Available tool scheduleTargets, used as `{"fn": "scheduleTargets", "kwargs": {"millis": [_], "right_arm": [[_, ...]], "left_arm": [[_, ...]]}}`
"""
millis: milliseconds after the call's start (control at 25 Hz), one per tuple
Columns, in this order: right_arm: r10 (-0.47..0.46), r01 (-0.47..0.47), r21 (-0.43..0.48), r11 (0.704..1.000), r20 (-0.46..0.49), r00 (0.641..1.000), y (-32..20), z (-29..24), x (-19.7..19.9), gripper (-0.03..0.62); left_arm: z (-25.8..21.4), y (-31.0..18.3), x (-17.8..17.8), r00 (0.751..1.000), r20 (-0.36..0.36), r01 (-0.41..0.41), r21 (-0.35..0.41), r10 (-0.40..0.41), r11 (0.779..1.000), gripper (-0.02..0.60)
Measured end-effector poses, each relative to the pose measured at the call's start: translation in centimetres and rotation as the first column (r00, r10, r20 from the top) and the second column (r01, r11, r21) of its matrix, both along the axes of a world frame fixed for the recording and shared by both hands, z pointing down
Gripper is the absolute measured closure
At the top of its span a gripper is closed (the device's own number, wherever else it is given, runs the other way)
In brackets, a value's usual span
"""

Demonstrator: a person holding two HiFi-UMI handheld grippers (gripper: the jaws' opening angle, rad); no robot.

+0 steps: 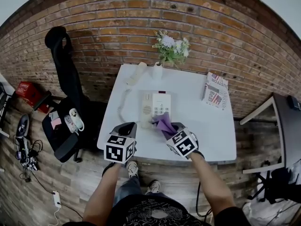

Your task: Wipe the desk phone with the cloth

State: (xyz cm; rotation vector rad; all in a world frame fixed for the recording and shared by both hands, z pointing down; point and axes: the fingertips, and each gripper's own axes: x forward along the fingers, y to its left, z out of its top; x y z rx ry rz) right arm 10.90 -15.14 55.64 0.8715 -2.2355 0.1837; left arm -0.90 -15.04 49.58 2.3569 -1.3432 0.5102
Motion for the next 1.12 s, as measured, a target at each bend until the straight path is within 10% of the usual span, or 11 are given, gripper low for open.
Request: {"fn": "scheduleTargets", "kwargs": {"millis": [1120], "right_arm": [[-0.002, 0.012, 0.167, 0.986, -0.058, 0.998, -15.8, -7.3, -5.7, 0.549]], "left_arm": [[0.4, -9.0, -6.1, 1.0, 0.003, 0.008, -0.01, -0.008, 1.0, 0.575]]}}
